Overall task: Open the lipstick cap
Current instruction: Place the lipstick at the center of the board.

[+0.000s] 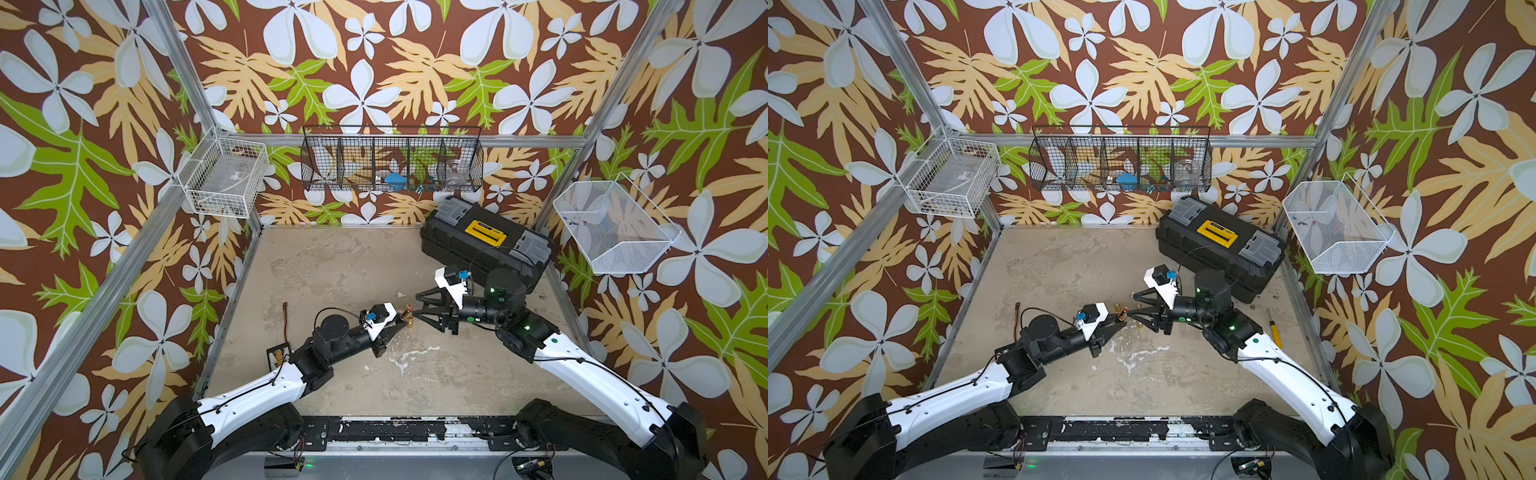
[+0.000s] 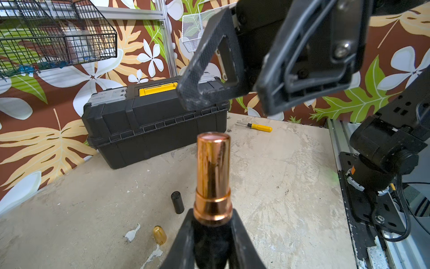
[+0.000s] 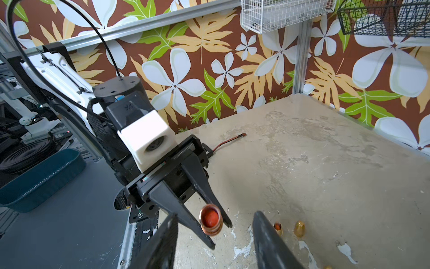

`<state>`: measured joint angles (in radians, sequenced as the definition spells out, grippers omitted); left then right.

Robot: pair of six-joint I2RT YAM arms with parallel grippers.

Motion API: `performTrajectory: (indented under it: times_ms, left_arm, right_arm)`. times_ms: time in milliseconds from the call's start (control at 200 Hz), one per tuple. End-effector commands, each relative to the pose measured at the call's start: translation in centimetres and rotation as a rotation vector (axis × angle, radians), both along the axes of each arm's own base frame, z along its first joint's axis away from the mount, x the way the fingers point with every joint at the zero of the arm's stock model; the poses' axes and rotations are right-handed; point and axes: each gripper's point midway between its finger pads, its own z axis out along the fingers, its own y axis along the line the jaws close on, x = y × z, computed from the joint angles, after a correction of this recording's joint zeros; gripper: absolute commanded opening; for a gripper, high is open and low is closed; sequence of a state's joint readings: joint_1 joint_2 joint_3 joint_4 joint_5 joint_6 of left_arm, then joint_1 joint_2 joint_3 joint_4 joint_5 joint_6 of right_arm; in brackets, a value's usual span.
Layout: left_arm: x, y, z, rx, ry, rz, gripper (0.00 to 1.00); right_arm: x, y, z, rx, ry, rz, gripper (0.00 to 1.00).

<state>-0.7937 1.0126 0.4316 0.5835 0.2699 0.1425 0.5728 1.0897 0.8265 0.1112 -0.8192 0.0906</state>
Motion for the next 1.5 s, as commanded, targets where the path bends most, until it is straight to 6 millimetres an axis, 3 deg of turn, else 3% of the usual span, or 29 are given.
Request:
performTrajectory:
  times_ms: [0, 455, 1261, 1431, 1496]
  left_arm:
    - [-0.1, -0.3, 1.0, -0.008, -0.047, -0.019, 0.14]
    - [-0.6, -0.6, 0.7, 0.011, -0.062, -0.053, 0.14]
    - [-0.6, -0.8, 0.6, 0.005, -0.047, -0.059, 0.21]
    - [-0.6, -0.8, 0.3, 0.009, -0.036, -0.062, 0.31]
    - [-0.6, -1.0, 0.2, 0.011, -0.027, -0.067, 0.41]
  right_arm:
    - [-0.4, 0.4, -0.4, -0.011, 0.010, 0.038, 0.51]
    - [-1.2, 1.6, -1.5, -0.038, 0.036, 0.093, 0.37]
    - [-1.1, 1.4, -1.7, -0.073, 0.018, 0.077, 0.23]
    - [-0.8, 1.2, -1.6, -0.076, 0.009, 0.056, 0.22]
    - [-0.5, 1.1, -1.8, -0.083, 0.009, 0.034, 0.22]
